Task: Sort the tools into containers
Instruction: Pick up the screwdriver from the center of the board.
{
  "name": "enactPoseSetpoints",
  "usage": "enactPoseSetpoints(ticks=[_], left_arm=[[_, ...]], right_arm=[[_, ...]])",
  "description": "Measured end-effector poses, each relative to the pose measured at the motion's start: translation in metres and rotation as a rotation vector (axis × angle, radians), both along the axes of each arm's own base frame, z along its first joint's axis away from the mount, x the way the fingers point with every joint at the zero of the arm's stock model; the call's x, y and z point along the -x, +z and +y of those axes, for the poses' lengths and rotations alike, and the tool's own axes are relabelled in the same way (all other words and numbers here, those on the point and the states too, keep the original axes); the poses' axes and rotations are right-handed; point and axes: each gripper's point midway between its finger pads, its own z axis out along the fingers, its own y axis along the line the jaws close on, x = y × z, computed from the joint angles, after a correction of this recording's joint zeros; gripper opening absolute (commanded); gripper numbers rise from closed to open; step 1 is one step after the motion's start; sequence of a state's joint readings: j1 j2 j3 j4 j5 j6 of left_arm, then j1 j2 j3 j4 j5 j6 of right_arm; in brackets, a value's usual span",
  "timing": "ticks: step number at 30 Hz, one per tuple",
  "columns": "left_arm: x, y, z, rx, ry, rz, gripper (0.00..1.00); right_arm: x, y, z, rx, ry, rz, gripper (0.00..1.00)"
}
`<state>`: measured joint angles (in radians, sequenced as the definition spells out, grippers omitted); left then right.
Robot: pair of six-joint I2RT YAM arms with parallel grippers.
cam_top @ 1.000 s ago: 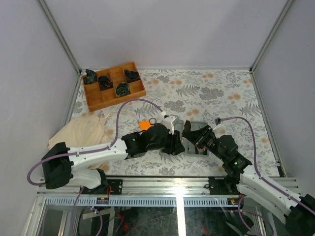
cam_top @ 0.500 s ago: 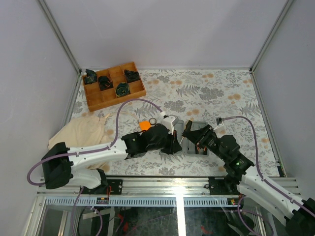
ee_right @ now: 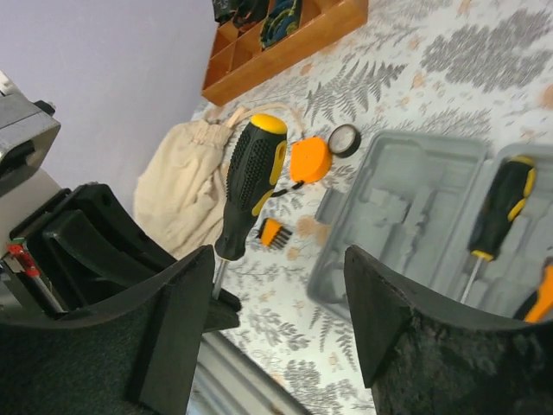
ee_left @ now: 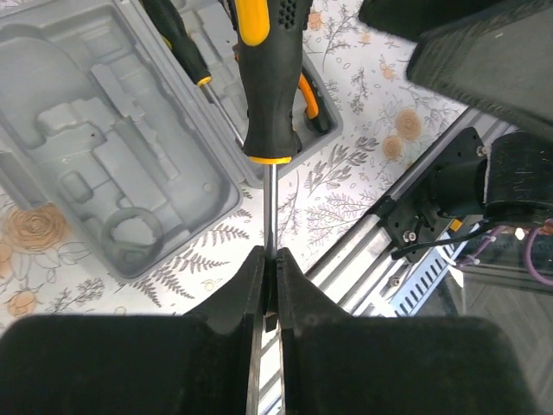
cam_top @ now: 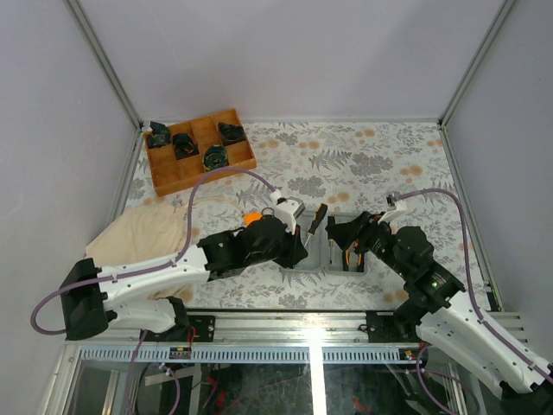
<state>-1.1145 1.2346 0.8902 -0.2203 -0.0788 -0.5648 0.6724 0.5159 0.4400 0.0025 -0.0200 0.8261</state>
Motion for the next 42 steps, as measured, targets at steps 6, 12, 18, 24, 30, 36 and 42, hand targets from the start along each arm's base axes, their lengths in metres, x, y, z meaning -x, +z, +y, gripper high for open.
enactPoseSetpoints(ticks=[6, 12, 18, 24, 30, 36, 42], left_arm=[[-0.006, 0.006, 0.011, -0.014, 0.013, -0.032, 0.00], [-0.006, 0.020, 0.019, 0.008, 0.017, -0.057, 0.00], [-0.005, 0.037, 0.024, 0.047, 0.019, -0.088, 0.00], [-0.012, 0.039, 0.033, 0.048, 0.043, -0.090, 0.00], [-0.025, 0.039, 0.045, 0.058, 0.076, -0.073, 0.00], [-0.022, 0.036, 0.045, 0.062, 0.054, -0.054, 0.00], [-0.016, 0.035, 0.041, 0.066, 0.010, -0.040, 0.00]], right_arm=[[-0.010, 0.009, -0.011, 0.182, 0.001, -0.145, 0.76], [-0.017, 0.011, -0.008, 0.388, 0.091, -0.262, 0.80], [-0.027, 0.017, 0.006, 0.522, 0.206, -0.351, 0.80], [-0.026, 0.016, 0.012, 0.590, 0.291, -0.444, 0.81], [-0.019, 0.029, 0.022, 0.634, 0.361, -0.565, 0.81], [-0.003, 0.039, 0.038, 0.699, 0.461, -0.727, 0.83], [0.002, 0.050, 0.038, 0.848, 0.508, -0.996, 0.88]])
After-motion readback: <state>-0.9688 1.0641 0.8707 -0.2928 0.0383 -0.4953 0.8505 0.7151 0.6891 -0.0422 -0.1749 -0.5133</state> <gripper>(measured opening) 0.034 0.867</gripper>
